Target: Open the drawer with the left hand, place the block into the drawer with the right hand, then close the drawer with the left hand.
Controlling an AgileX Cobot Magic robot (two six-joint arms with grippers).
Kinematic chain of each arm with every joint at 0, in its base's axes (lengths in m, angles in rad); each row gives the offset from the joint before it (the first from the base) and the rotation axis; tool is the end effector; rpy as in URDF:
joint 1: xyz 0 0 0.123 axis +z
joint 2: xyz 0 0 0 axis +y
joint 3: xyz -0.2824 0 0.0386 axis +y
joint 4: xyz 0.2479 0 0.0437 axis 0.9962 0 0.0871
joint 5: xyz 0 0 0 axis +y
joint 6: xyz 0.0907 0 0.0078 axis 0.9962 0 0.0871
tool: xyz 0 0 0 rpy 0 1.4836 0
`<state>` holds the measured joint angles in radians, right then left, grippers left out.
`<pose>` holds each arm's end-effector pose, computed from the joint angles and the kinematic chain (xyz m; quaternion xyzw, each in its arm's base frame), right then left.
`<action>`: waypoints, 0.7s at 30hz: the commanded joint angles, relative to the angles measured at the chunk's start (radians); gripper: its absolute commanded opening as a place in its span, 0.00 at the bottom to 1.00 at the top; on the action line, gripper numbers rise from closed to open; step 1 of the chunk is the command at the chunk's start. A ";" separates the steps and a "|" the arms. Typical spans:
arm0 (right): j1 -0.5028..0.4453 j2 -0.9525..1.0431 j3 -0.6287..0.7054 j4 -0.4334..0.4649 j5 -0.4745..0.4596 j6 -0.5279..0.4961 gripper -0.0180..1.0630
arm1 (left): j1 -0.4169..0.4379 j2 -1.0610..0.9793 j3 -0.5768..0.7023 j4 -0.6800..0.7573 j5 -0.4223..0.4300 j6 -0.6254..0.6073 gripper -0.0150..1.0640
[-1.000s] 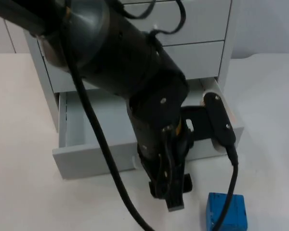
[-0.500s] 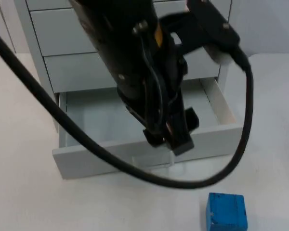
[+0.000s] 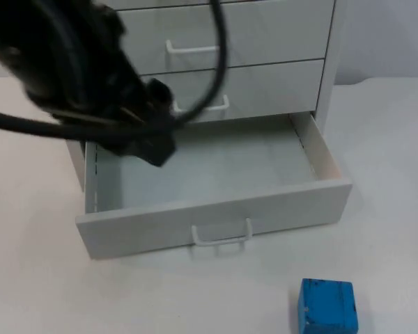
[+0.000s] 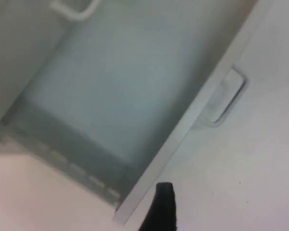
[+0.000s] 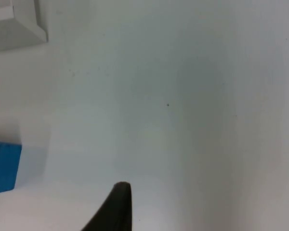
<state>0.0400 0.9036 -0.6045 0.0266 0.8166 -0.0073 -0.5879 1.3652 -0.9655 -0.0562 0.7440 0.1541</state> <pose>0.1520 0.0079 0.2594 -0.0166 0.9633 0.0162 0.2676 0.2229 -0.1527 0.2719 0.3364 0.9065 -0.0778 0.2432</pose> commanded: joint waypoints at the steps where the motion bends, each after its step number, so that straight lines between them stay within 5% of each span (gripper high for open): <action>1: 0.005 -0.002 -0.004 0.005 0.001 -0.003 0.99 | 0.051 -0.129 0.064 -0.004 -0.009 -0.081 0.70; 12: 0.005 -0.002 -0.004 0.012 -0.003 0.007 0.99 | 0.144 -0.443 0.190 0.208 0.076 -0.369 0.70; 16: 0.005 -0.002 -0.004 0.037 0.001 0.007 0.99 | 0.158 -0.575 0.190 0.346 0.215 -0.470 0.70; 21: 0.005 -0.002 -0.004 0.048 0.003 0.007 0.99 | 0.158 -0.686 0.190 0.356 0.295 -0.480 0.76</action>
<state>0.0400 0.9036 -0.6045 0.0646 0.8166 0.0000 -0.4338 0.7374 -0.7795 0.2792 0.9900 -0.2989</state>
